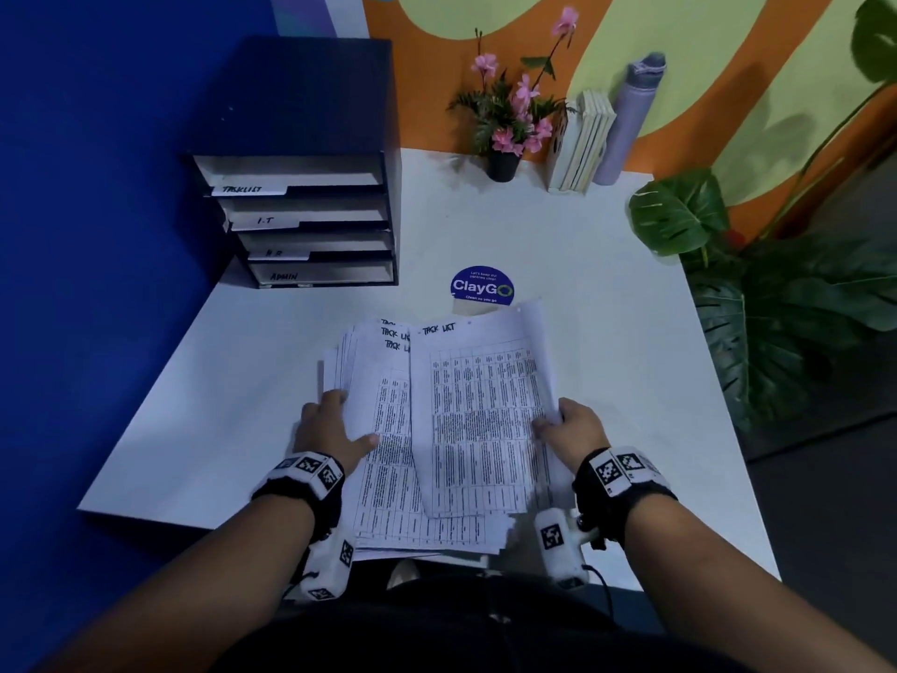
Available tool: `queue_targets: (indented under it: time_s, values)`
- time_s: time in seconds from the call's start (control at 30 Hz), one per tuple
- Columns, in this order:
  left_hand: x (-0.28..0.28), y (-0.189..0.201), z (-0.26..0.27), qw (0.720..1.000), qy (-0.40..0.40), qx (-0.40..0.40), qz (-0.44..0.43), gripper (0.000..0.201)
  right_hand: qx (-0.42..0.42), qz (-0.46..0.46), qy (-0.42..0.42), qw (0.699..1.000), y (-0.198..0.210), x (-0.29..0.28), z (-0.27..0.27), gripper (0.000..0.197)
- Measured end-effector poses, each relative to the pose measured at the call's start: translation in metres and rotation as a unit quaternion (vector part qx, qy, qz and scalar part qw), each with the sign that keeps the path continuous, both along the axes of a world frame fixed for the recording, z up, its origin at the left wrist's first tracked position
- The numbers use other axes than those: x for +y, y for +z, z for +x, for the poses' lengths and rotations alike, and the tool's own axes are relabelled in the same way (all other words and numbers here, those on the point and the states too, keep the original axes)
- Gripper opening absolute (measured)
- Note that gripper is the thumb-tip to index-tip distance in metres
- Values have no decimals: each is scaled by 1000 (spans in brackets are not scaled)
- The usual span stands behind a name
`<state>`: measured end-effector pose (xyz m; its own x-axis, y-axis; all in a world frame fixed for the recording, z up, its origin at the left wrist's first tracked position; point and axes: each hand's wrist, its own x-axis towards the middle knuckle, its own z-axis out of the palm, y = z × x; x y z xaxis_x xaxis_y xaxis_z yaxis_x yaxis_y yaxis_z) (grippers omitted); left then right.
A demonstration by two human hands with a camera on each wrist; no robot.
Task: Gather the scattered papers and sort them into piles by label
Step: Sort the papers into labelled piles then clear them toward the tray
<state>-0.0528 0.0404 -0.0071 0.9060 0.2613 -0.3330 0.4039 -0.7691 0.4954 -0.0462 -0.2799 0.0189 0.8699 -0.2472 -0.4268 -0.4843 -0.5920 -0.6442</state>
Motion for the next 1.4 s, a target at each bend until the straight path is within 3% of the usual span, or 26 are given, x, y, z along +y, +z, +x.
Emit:
queue_targets:
  time_s: [0.17,0.23,0.3,0.37,0.43,0.5,0.57,0.67,0.73,0.83,0.93,1.0,1.1,1.17,1.23,1.3,1.4]
  values:
    - [16,0,4,999,2,37,5,38,-31,65,-36,997,11,-9,5,32]
    - [19,6,5,999,41,-3,-4,20,-43,98,-59,992,12,-8,5,29]
    - [19,12,7,995,84,-61,-1,16,-38,142,-86,985,9,-6,5,24]
    - [16,21,9,985,119,-120,-28,16,-29,186,-113,976,4,-3,5,20]
    - [8,30,11,977,136,-146,-71,15,-22,213,-124,969,2,2,6,31]
    - [-2,36,14,974,141,-141,-107,14,-8,231,-121,965,0,8,8,41]
    - [-16,42,16,973,133,-135,-133,16,-8,243,-103,965,0,13,10,29]
    - [-36,46,16,975,99,-116,-163,19,-12,257,-93,962,2,17,15,38]
    - [-44,41,13,977,69,-99,-179,18,-20,274,-103,956,4,17,18,24]
    - [-41,27,9,991,37,-77,-104,25,-27,199,-95,975,4,11,20,15]
    - [-23,14,1,999,30,-2,44,69,-41,102,-68,992,-3,1,16,25]
    - [-11,8,-2,998,43,11,54,86,-35,80,-66,994,-7,-4,12,26]
    - [3,-2,-3,996,78,-12,36,95,-38,67,-58,995,-10,-10,8,15]
    - [7,-2,-3,991,116,-59,-9,90,-45,80,-62,994,-10,-13,7,10]
    - [9,1,-3,981,147,-104,-68,65,-51,93,-64,992,-7,-16,9,13]
    - [11,7,0,980,150,-106,-72,40,-42,115,-77,990,-6,-19,13,14]
    - [14,16,7,975,183,-97,-84,40,-28,190,-111,975,-7,-27,18,19]
